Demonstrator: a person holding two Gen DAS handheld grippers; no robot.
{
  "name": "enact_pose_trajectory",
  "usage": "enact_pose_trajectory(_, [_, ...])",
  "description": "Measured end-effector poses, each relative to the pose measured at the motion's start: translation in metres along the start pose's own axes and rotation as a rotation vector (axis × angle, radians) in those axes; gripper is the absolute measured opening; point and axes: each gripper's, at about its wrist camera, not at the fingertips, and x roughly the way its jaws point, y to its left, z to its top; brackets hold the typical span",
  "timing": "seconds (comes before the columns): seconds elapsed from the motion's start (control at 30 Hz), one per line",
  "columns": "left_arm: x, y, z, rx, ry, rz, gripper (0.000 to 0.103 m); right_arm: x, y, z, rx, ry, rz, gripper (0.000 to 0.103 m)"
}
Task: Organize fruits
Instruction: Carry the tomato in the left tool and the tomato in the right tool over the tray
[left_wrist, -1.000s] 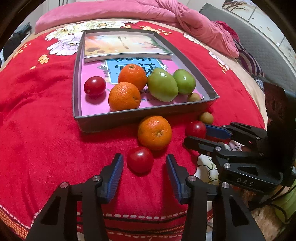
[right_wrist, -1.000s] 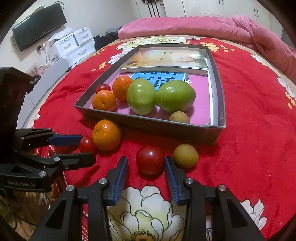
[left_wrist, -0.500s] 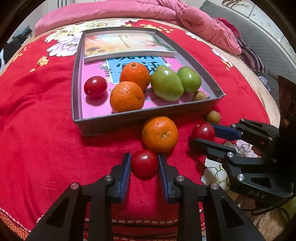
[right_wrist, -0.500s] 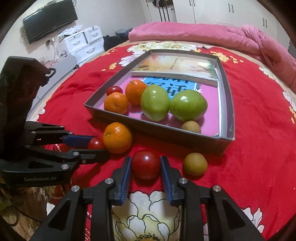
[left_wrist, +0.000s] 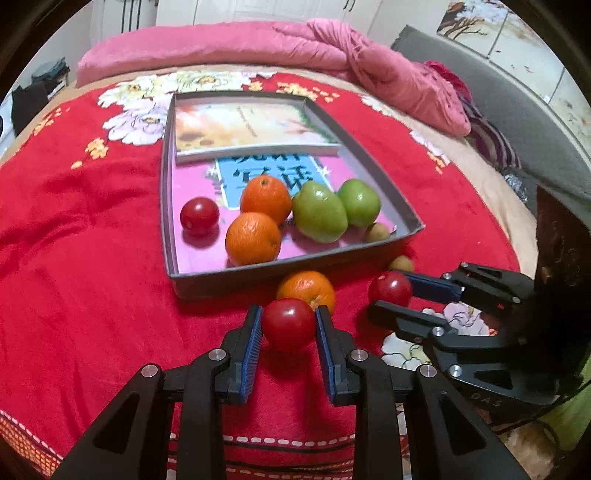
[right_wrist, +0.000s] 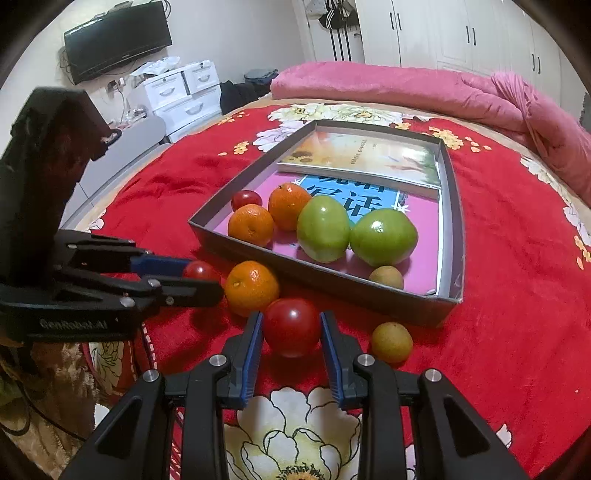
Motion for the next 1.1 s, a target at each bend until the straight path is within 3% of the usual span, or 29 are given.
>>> enact_pose_trajectory(0.73, [-0.021, 0.0, 0.009, 0.007, -0.083, 0.043, 0.029, -0.022, -0.006, 0.008, 0.014, -0.078, -0.007, 0.031])
enact_pose_trajectory(1.1, [-0.028, 0.022, 0.021, -0.034, -0.129, 0.094, 0.029, -0.03, -0.018, 0.013, 0.043, -0.112, -0.03, 0.032])
